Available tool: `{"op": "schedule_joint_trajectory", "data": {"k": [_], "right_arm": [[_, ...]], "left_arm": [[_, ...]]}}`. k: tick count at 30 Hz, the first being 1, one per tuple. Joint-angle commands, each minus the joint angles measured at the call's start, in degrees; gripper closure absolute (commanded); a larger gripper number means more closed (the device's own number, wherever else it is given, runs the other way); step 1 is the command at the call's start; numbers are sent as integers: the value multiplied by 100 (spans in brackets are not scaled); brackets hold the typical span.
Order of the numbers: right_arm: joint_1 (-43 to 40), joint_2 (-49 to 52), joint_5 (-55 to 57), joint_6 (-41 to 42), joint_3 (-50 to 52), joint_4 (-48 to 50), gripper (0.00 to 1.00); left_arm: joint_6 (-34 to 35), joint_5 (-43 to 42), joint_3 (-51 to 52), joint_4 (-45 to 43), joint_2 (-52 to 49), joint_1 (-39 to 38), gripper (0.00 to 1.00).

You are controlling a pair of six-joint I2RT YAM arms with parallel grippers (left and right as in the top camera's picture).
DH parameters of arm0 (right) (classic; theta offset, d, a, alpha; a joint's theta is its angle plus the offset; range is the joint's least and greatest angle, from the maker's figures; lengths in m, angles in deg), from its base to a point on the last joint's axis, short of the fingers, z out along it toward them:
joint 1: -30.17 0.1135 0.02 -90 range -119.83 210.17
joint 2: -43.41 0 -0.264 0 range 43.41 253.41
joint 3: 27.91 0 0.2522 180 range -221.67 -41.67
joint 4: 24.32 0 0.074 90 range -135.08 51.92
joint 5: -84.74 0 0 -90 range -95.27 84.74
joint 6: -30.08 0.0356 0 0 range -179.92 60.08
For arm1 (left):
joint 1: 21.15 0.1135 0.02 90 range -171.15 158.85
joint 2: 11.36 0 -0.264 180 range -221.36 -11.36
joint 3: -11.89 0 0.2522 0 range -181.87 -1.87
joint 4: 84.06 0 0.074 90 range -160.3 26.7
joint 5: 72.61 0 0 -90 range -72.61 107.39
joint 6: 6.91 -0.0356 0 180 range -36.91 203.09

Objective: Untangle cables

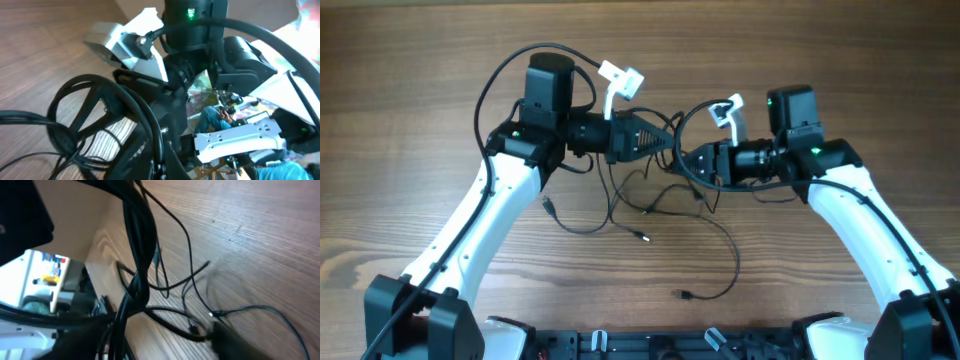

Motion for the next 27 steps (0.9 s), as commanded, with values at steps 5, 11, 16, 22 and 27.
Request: {"op": "schedule_joint_trajectory", "data": {"k": [5, 11, 16, 22, 27], "right_arm": [[72, -48, 4251, 1884, -13, -680, 96], [-94, -50, 6763, 3633, -13, -1978, 95], [-730, -50, 6286, 3307, -13, -1884, 95], [-732, -50, 1115, -31, -13, -669, 96], [-734, -50, 111, -634, -13, -669, 96]], "left_arm": [[-98, -214, -59, -26, 107, 28, 96], [-103, -216, -59, 365, 107, 649, 96], [-103, -216, -59, 581, 107, 1178, 96], [-122, 1010, -57, 813, 105, 667, 72], [-125, 2859, -57, 1228, -76, 111, 55]]}}
